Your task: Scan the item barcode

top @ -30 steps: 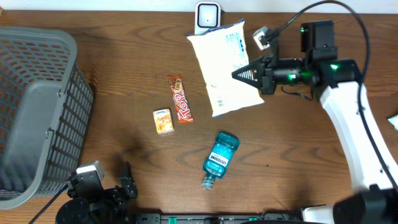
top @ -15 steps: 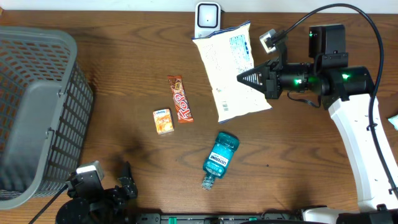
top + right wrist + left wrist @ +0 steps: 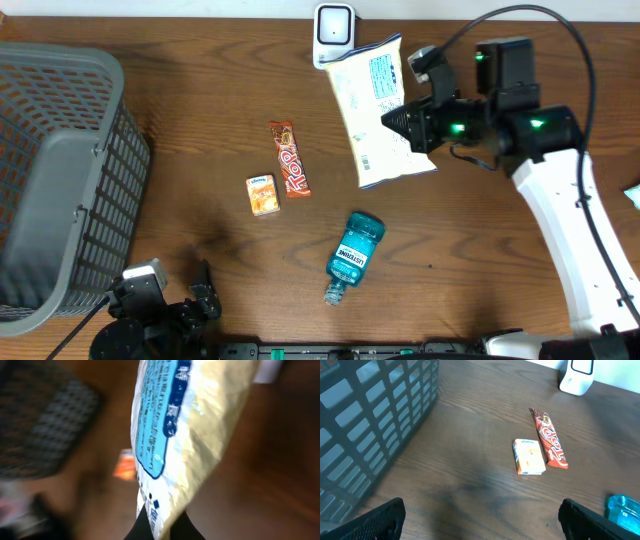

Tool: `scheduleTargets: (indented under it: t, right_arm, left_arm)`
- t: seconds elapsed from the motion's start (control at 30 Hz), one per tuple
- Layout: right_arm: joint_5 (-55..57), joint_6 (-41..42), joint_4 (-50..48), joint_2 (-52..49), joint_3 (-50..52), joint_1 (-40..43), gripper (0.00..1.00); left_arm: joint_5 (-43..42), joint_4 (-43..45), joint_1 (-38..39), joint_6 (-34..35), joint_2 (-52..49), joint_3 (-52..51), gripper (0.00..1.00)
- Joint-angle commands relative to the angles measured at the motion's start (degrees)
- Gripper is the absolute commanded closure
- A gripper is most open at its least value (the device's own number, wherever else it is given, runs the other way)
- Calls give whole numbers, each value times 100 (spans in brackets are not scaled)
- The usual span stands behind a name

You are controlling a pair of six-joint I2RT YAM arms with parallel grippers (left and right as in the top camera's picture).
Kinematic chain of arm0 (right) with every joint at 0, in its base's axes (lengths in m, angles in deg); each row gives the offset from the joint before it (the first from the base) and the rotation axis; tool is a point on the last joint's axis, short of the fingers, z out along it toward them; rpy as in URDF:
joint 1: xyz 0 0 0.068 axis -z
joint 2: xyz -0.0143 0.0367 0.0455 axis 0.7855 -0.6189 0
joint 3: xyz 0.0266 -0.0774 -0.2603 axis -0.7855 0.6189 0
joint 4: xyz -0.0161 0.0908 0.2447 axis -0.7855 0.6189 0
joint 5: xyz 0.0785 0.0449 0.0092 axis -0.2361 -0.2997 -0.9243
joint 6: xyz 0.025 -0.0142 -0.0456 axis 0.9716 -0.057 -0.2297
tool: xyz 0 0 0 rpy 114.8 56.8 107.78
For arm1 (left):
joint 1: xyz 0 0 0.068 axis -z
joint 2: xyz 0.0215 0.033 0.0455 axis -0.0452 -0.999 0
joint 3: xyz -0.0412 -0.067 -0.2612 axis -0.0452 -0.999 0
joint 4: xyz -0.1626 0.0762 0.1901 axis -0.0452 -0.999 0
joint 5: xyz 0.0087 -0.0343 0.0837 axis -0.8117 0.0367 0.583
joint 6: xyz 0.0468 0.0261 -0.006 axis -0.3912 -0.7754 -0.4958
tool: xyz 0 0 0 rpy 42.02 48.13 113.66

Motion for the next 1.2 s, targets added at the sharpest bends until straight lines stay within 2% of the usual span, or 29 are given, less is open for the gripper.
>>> scheduleTargets:
  t: [0.0,0.3,0.53,0.67,0.7,0.73,0.8,0.9,1.0,1.17]
  right_arm:
    - [1818,-127,-481,-280,-57,-450,98]
    - [1939,-1180,-1969,-1010,-57,-1123,99]
    - [3261,-1620,-3652,-1790,-195,-1320,99]
    - [3268,-1615,-3368,-2269,-717,-1307,99]
    - [3270,-1615,-3215,-2371,-787,-1320,88]
    - [3279,-1615,-3126,-2424,-807,-1327,72]
    - [3318,-1515,-2962,-2494,-807,-1322,60]
    - [3080,-1279,-2743,-2640,-807,-1167,35]
    - [3001,-1497,-2586,-2898,-807,-992,22]
    - [2291,-1668,-2216,-3182,-809,-640,11]
  left_arm:
    - [-50,4,-28,35,9,-13,2]
    - [-52,4,-28,33,9,-13,2]
    - [-52,4,-28,35,9,-13,2]
    - [-52,4,-28,35,9,-13,2]
    - [-52,4,-28,35,9,-13,2]
    - [-52,4,-28,35,9,-13,2]
    - [-52,4,-28,35,9,-13,2]
    - [-52,4,-28,35,9,-13,2]
    - [-52,4,-28,35,9,-13,2]
    - [-52,4,-28,35,9,-13,2]
